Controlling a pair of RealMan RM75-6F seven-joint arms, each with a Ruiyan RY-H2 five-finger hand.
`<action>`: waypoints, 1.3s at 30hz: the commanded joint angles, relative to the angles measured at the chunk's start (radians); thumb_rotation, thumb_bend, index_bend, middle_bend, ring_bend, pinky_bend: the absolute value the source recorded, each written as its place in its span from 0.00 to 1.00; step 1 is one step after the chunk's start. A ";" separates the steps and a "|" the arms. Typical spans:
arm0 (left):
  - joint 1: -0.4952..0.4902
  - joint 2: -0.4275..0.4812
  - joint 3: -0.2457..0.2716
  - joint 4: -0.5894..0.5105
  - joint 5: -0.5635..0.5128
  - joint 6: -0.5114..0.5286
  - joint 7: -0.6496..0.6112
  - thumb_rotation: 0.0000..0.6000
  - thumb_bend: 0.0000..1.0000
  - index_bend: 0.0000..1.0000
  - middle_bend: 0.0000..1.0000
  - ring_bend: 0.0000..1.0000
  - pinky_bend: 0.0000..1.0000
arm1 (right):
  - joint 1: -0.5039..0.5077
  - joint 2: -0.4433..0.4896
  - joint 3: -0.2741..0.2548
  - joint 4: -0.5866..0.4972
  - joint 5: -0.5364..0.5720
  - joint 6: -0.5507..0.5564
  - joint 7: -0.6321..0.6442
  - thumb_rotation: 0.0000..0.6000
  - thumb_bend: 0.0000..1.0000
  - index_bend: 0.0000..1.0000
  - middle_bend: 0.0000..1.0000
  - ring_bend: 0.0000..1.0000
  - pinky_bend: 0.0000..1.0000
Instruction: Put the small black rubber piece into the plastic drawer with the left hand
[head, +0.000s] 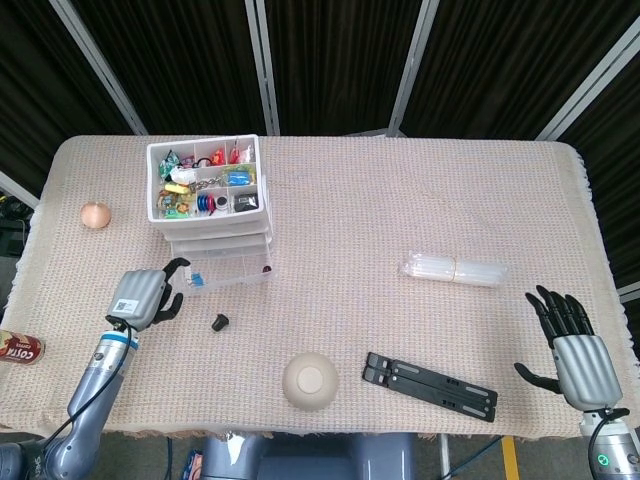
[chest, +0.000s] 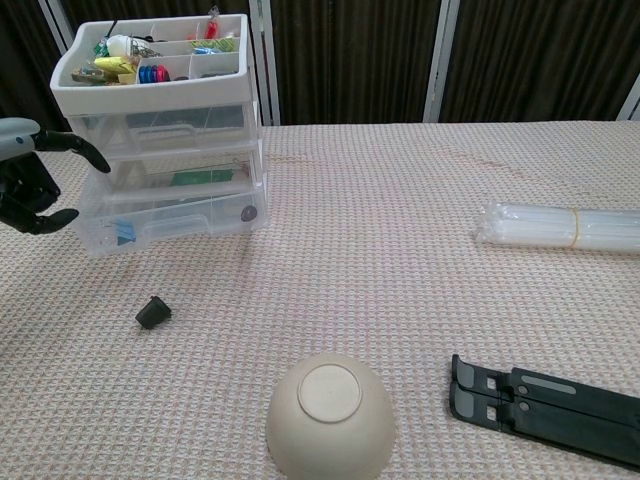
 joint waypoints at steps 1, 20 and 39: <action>0.020 0.012 0.024 0.019 0.087 0.053 0.016 1.00 0.20 0.18 0.77 0.69 0.58 | 0.000 0.000 0.000 0.000 0.000 0.001 0.000 1.00 0.06 0.06 0.00 0.00 0.00; 0.013 0.065 0.138 0.035 0.415 -0.003 0.041 1.00 0.08 0.33 1.00 0.90 0.74 | -0.002 -0.001 0.001 -0.001 0.000 0.004 -0.005 1.00 0.06 0.06 0.00 0.00 0.00; -0.157 -0.029 0.121 0.118 0.211 -0.296 0.339 1.00 0.08 0.38 1.00 0.94 0.78 | -0.001 0.006 0.000 0.000 -0.006 0.005 0.015 1.00 0.06 0.06 0.00 0.00 0.00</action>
